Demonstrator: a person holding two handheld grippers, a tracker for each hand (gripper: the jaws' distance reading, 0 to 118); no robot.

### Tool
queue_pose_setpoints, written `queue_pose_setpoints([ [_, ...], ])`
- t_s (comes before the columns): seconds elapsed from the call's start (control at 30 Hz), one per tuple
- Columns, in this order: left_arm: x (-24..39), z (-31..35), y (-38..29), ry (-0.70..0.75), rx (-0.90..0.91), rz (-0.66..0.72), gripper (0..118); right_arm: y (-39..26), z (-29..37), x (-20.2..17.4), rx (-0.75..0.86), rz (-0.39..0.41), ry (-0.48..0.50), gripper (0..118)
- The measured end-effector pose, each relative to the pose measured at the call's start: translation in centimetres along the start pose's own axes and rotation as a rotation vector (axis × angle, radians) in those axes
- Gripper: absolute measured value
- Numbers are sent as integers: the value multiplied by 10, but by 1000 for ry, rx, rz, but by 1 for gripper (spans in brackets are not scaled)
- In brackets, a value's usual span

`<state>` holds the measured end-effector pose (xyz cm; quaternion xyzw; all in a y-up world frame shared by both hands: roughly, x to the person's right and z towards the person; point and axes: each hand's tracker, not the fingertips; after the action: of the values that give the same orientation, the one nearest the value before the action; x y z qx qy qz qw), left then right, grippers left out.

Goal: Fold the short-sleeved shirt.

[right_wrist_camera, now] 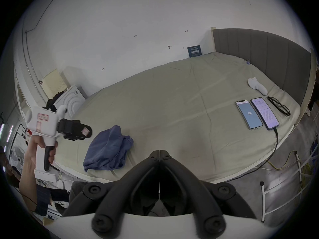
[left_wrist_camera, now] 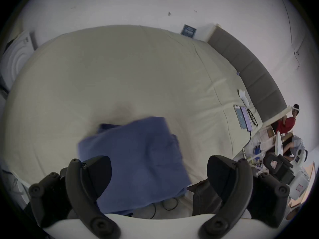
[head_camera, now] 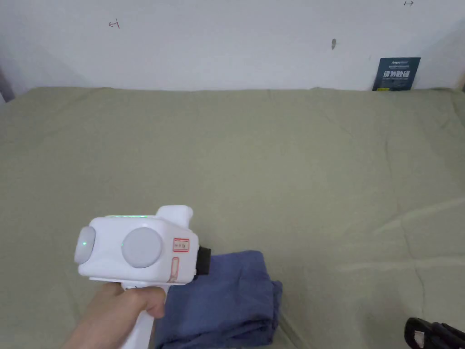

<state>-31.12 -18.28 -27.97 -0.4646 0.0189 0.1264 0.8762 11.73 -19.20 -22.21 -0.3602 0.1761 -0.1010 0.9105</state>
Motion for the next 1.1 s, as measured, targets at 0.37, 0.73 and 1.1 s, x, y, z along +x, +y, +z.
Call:
queue_pose_setpoints([
  [0.37,89,-98,-42,420,-55,-168,0,0,3,-4,-13,16,37,0],
  [0.73,188,-120,-58,97,-82,-242,0,1,14,14,-28,7,-45,0],
  [1.1,-66,-9,-29,-19,18,193,0,43,-127,-92,-264,163,336,0],
])
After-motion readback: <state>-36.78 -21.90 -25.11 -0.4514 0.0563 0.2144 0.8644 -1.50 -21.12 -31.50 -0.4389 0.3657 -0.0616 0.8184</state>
